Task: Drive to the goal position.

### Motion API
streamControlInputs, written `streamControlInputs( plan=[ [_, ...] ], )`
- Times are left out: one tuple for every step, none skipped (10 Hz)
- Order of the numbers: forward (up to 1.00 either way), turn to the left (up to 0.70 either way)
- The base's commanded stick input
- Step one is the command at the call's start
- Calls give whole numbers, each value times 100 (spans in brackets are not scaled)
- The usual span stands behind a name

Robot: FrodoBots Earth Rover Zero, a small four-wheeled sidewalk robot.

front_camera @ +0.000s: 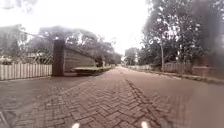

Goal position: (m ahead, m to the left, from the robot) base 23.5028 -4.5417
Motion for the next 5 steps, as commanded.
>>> streamControlInputs(
  plan=[
    [50,26],
    [50,22],
    [50,18],
    [50,0],
    [50,0]
  ],
)
